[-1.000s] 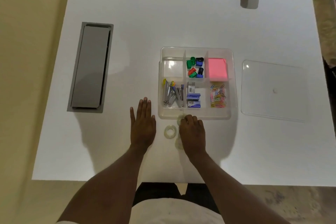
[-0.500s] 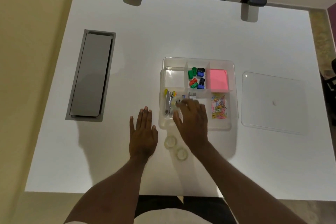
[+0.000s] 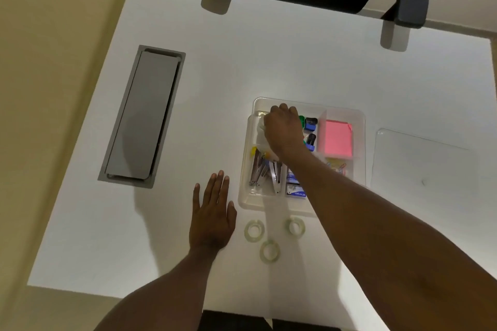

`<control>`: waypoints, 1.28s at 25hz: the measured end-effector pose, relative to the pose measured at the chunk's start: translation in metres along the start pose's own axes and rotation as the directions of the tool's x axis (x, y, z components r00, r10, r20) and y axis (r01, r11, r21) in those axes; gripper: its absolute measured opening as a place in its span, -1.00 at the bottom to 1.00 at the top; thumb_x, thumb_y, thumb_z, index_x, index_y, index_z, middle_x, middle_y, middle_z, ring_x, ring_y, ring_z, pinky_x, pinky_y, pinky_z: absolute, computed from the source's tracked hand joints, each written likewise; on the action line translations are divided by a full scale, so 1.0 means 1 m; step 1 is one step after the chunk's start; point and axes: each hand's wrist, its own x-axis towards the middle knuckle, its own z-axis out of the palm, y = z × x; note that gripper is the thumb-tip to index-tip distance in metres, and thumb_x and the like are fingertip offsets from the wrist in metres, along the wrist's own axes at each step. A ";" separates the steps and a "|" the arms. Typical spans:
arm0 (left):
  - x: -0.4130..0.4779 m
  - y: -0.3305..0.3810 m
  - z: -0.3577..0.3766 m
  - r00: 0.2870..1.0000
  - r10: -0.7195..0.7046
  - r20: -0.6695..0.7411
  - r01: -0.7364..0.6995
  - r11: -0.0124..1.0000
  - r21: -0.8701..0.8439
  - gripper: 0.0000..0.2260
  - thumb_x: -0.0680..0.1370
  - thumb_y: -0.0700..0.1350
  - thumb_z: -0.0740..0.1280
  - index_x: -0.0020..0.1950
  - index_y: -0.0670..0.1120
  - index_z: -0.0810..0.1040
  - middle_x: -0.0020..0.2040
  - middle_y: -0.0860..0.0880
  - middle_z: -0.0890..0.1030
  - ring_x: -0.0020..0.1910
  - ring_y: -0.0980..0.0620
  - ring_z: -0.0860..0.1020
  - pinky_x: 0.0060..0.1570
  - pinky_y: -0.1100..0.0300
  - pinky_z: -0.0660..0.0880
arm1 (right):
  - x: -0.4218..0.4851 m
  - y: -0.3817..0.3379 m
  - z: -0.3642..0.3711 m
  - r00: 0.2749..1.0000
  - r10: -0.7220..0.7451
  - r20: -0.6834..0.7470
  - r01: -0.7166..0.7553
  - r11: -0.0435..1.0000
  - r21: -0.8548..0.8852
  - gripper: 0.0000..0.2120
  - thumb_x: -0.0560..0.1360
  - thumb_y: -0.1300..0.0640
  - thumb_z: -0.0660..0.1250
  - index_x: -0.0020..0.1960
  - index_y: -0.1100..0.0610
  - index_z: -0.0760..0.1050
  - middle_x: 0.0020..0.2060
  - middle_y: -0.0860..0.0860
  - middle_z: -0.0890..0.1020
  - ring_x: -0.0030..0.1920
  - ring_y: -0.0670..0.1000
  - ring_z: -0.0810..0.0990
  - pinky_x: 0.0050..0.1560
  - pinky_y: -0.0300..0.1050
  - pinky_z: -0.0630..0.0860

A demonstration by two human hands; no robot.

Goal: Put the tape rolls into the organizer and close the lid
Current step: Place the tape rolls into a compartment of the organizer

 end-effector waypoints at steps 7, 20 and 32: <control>0.002 -0.001 0.002 1.000 -0.013 -0.005 0.013 1.000 -0.002 -0.42 0.73 0.12 -0.03 0.75 0.02 -0.02 0.77 0.01 0.04 0.76 0.01 0.00 0.72 -0.21 -0.02 | 0.008 -0.003 0.016 0.998 -0.062 -0.033 0.063 0.998 0.010 -0.80 0.47 0.35 0.29 -0.02 0.20 0.65 -0.06 0.11 0.64 0.06 0.14 0.54 0.17 0.03 0.41; 0.002 0.003 -0.003 1.000 0.007 -0.014 -0.007 0.999 0.032 -0.44 0.73 0.08 -0.04 0.74 -0.03 0.05 0.76 -0.04 0.09 0.76 -0.02 0.04 0.71 -0.25 0.04 | -0.122 -0.027 0.010 0.927 0.144 -0.345 -0.014 0.935 0.353 -0.85 0.59 0.06 0.35 0.02 0.13 0.61 -0.08 0.06 0.66 -0.03 0.07 0.58 0.07 0.04 0.53; -0.001 0.013 -0.018 0.999 -0.024 0.045 0.023 0.999 0.022 -0.40 0.72 0.13 -0.11 0.74 -0.05 0.07 0.76 -0.06 0.06 0.76 -0.08 0.02 0.70 -0.26 0.00 | -0.244 -0.052 0.070 0.986 0.110 -0.127 -0.040 0.888 0.459 -0.78 0.47 -0.01 0.48 0.06 0.04 0.60 -0.01 -0.02 0.65 0.01 0.00 0.59 0.06 -0.04 0.56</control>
